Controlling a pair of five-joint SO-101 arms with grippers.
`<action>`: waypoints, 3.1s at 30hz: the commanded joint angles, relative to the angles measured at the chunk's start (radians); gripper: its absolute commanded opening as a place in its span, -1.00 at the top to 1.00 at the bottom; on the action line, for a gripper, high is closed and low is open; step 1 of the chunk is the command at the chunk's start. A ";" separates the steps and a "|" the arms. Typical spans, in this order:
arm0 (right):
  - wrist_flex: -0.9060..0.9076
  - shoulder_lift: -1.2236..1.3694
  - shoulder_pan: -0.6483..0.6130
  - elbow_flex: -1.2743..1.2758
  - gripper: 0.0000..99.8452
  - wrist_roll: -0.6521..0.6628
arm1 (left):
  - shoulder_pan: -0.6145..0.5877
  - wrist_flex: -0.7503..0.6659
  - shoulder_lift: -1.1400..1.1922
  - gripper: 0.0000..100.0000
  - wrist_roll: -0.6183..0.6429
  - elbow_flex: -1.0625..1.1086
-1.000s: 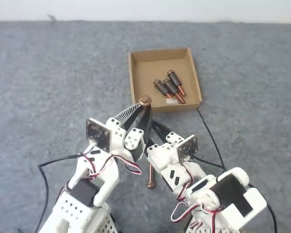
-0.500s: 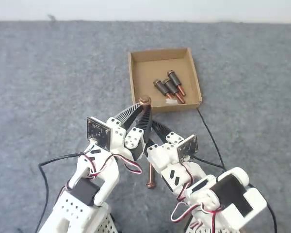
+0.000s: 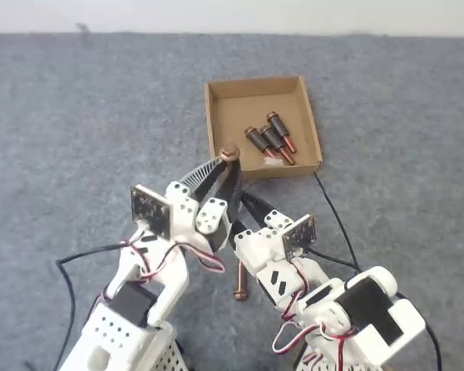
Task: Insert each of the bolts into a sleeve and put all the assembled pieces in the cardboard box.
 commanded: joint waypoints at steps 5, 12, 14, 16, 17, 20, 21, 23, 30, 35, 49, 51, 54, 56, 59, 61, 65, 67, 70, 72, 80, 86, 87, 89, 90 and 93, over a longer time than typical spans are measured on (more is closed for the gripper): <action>-0.025 -0.004 0.008 0.021 0.99 -0.005 | -0.051 -0.166 0.293 0.98 0.003 -0.128; -0.025 -0.004 0.010 0.021 0.99 -0.005 | -0.012 -0.084 0.181 0.98 0.003 -0.105; -0.025 -0.004 0.010 0.021 0.99 -0.005 | -0.012 -0.031 0.143 0.98 0.003 -0.104; -0.025 -0.004 0.010 0.021 0.99 -0.005 | -0.014 0.002 0.109 0.98 0.003 -0.091; -0.025 -0.004 0.010 0.021 0.99 -0.005 | -0.014 -0.002 0.097 0.98 0.003 -0.077; -0.025 -0.004 0.010 0.021 0.99 -0.005 | -0.017 -0.051 0.081 0.98 0.000 -0.041; -0.025 -0.004 0.010 0.021 0.99 -0.005 | -0.018 -0.074 0.086 0.98 0.000 -0.035; -0.025 -0.004 0.010 0.021 0.99 -0.005 | -0.044 -0.112 0.107 0.98 0.000 -0.028; -0.025 -0.004 0.010 0.021 0.99 -0.003 | -0.071 -0.236 0.276 0.98 0.000 -0.030; -0.025 -0.004 0.010 0.021 0.99 -0.003 | -0.061 -0.253 0.318 0.98 0.000 -0.027; -0.021 -0.004 0.010 0.021 0.99 -0.003 | -0.052 -0.250 0.316 0.98 0.000 0.008; 0.007 -0.004 0.010 0.018 0.99 -0.003 | -0.052 -0.250 0.316 0.98 0.002 0.008; 0.024 -0.007 0.010 0.014 0.99 -0.003 | -0.052 -0.250 0.316 0.98 0.002 0.008; 0.025 -0.007 0.012 0.014 0.99 -0.003 | -0.052 -0.250 0.316 0.98 0.002 0.007; 0.028 -0.007 0.012 0.014 0.99 -0.003 | -0.052 -0.250 0.316 0.98 0.002 0.005; 0.030 -0.005 0.012 0.014 0.99 -0.003 | -0.052 -0.233 0.316 0.98 0.002 -0.004; 0.030 -0.005 0.012 0.014 0.99 -0.003 | -0.052 -0.183 0.288 0.98 0.003 -0.019; 0.031 -0.005 0.012 0.014 0.99 -0.003 | -0.051 -0.150 0.235 0.98 0.003 -0.018; 0.031 -0.005 0.012 0.014 0.99 -0.003 | -0.051 -0.066 0.132 0.98 0.003 -0.018; 0.031 -0.005 0.012 0.014 0.99 -0.003 | -0.051 -0.026 0.074 0.98 0.003 -0.008; 0.031 -0.005 0.012 0.014 0.99 -0.003 | -0.008 -0.018 -0.005 0.98 0.003 0.053; 0.031 -0.005 0.012 0.014 0.99 -0.003 | -0.009 -0.014 -0.005 0.98 0.003 0.053; 0.031 -0.005 0.012 0.014 0.99 -0.003 | -0.009 0.000 -0.005 0.98 0.003 0.053; 0.030 -0.005 0.012 0.014 0.99 -0.003 | -0.009 0.040 -0.005 0.98 0.003 0.051; 0.030 -0.007 0.012 0.014 0.99 -0.003 | -0.009 0.054 -0.005 0.98 0.003 0.051; 0.030 -0.008 0.012 0.015 0.99 -0.003 | -0.009 0.094 -0.003 0.98 0.003 0.041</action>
